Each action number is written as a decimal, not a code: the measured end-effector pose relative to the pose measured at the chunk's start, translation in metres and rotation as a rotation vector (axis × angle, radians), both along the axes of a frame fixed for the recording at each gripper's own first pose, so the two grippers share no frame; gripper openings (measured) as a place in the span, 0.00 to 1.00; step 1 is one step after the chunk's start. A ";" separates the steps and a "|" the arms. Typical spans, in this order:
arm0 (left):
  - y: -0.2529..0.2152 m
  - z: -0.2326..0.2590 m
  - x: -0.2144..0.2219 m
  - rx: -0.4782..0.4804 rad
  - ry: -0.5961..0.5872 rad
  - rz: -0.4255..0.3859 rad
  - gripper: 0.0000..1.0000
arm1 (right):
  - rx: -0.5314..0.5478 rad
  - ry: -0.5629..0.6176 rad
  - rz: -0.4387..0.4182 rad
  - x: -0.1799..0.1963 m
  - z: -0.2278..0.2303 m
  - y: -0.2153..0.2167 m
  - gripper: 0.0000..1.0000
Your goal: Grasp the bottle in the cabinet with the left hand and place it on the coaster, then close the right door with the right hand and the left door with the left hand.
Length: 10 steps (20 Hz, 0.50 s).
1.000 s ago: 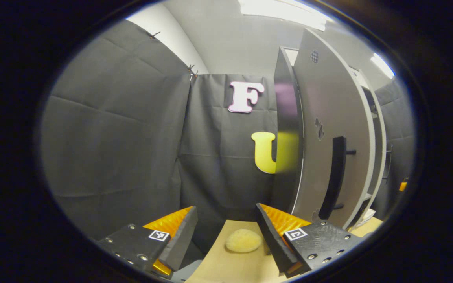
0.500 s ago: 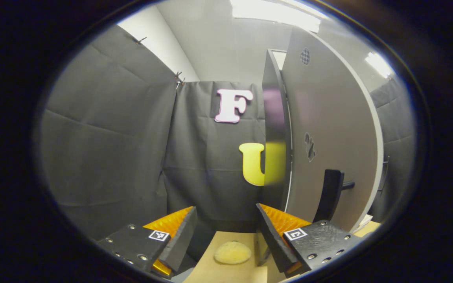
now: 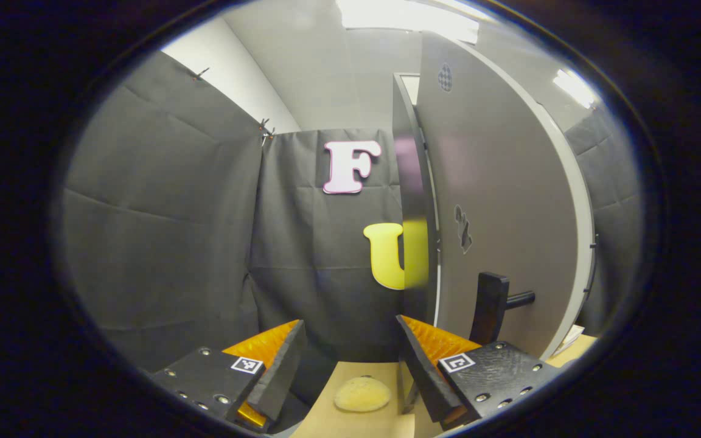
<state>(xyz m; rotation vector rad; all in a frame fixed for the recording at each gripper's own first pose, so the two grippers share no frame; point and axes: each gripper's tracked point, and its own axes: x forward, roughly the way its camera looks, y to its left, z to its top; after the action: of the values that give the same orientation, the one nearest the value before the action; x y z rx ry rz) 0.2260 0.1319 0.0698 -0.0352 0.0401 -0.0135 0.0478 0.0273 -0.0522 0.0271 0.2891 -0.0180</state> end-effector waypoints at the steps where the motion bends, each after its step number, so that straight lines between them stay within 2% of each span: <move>1: 0.000 -0.001 -0.001 0.002 0.000 0.001 0.90 | 0.001 0.001 0.000 -0.001 0.000 -0.003 0.95; 6: -0.019 0.005 -0.003 0.018 -0.007 -0.026 0.90 | 0.006 0.002 -0.003 -0.006 -0.003 -0.019 0.95; 10: -0.062 0.004 -0.014 0.018 -0.004 -0.071 0.90 | 0.028 -0.001 -0.010 -0.008 -0.004 -0.034 0.94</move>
<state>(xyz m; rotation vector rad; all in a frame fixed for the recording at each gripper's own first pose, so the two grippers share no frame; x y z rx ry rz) 0.2115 0.0700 0.0740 -0.0157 0.0377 -0.0845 0.0398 -0.0066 -0.0559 0.0564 0.2880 -0.0241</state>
